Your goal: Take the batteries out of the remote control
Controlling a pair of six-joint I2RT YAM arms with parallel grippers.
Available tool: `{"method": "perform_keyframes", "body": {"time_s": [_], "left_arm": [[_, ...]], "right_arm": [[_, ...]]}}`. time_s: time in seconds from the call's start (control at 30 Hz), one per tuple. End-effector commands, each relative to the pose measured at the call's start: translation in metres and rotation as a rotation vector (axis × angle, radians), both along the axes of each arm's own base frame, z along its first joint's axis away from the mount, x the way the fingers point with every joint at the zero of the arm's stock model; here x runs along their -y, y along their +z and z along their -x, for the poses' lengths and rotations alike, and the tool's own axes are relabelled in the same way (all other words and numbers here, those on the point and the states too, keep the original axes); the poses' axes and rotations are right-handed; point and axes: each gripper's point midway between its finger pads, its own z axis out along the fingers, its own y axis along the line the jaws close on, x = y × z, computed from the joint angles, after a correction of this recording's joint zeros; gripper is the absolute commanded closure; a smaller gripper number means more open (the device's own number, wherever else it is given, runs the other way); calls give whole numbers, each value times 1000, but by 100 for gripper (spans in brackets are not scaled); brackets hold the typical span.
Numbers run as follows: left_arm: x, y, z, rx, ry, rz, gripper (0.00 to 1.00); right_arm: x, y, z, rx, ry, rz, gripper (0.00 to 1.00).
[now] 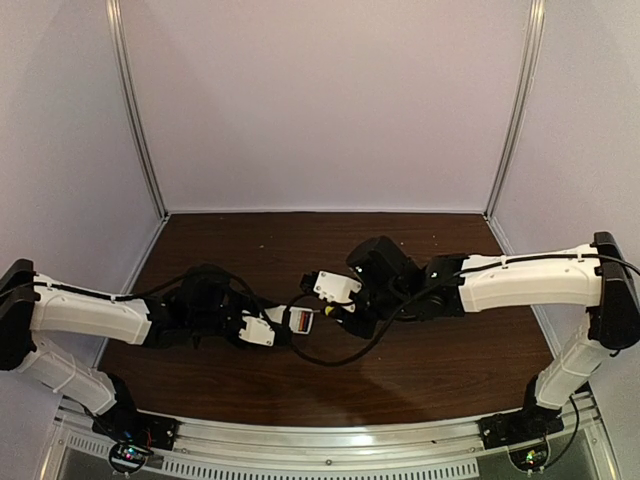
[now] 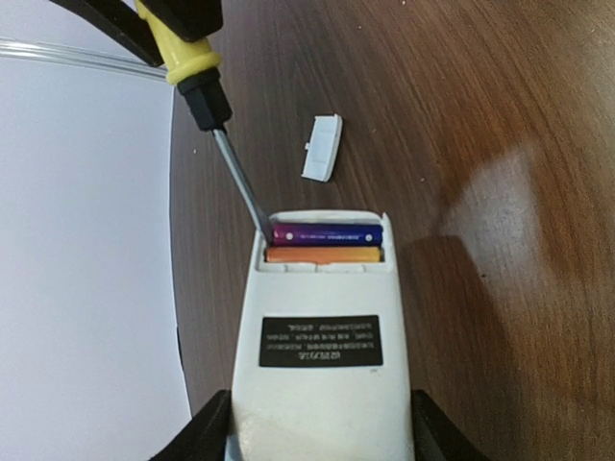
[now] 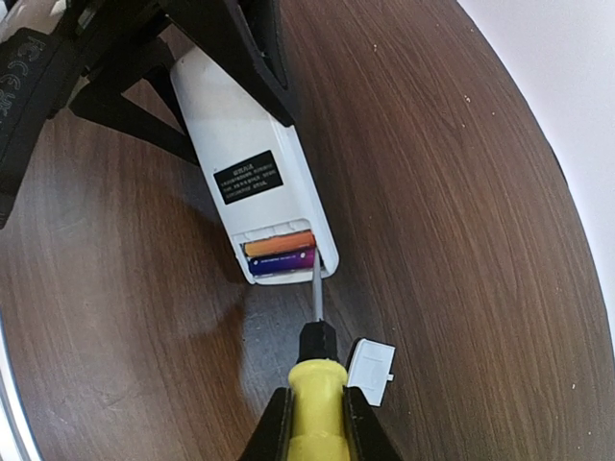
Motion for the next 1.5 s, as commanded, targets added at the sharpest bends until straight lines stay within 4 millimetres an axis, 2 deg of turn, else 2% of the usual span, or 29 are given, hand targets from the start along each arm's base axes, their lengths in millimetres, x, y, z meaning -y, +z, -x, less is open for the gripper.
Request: {"method": "perform_keyframes", "body": {"time_s": [0.0,0.83,1.47], "left_arm": [[14,37,-16,124,13,114,100],[1,30,-33,238,79,40,100],[0,28,-36,239,99,34,100]], "right_arm": [[1,-24,9,-74,20,34,100],[-11,-30,-7,-95,11,12,100],[-13,-38,-8,-118,0,21,100]]}}
